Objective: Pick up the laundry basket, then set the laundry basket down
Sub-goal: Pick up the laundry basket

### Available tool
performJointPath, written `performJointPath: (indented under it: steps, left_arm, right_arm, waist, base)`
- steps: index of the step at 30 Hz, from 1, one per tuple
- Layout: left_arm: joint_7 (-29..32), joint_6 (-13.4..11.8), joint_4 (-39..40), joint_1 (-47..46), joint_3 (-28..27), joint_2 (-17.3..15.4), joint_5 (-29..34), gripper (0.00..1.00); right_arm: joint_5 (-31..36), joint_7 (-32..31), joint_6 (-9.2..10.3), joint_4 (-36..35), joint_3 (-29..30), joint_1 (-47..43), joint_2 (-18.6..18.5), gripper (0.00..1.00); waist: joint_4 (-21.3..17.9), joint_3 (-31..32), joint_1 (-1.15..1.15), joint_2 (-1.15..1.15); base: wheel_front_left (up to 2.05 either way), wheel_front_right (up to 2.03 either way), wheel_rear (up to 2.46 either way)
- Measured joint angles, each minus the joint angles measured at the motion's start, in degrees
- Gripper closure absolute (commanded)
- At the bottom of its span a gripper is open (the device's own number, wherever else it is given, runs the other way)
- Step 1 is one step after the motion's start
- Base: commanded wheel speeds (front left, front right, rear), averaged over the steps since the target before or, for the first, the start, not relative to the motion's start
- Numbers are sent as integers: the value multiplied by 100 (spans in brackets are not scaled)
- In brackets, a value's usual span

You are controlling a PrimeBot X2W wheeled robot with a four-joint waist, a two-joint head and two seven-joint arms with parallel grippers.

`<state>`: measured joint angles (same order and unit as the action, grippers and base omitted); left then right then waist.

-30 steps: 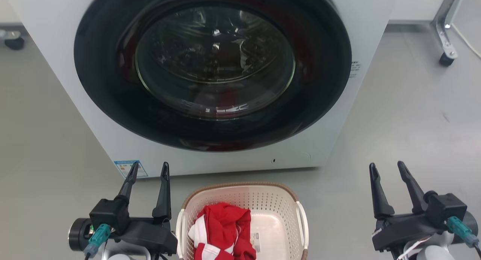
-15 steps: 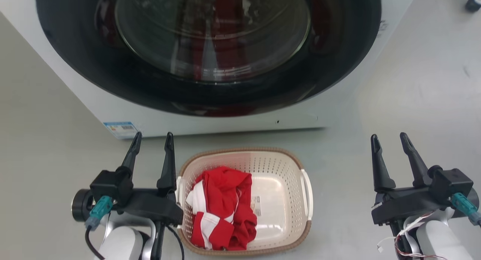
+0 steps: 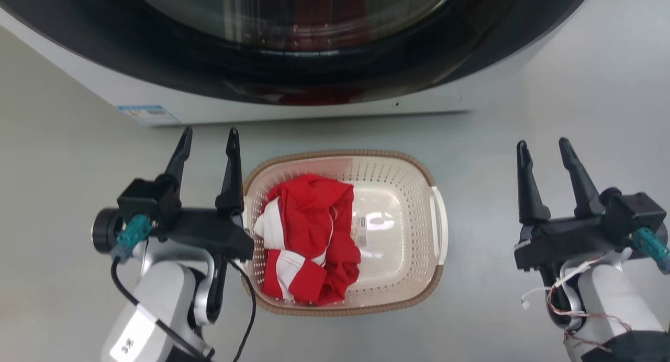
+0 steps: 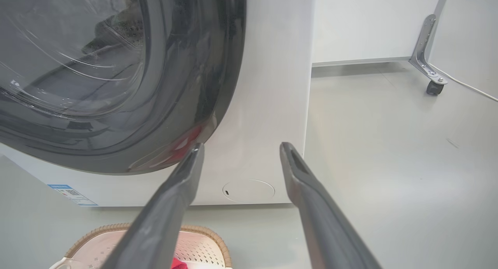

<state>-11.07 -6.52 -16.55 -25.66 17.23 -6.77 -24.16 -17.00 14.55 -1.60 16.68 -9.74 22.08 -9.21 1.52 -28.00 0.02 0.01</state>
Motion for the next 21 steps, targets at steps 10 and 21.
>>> performJointPath:
  steps: [10, 21]
  left_arm:
    - [178, 105, -614, -806, -29, 103, -103, 0]
    - [191, 257, -1537, -1077, 5, 248, -194, 0]
  right_arm:
    - [63, 14, -96, 271, -80, 743, 98, 0]
    - [118, 14, -153, 958, -230, 948, 242, 0]
  waist:
    - [46, -848, 0, 0]
    - [77, -1554, -1, 0]
  base:
    - [0, 0, 0]
    - [0, 0, 0]
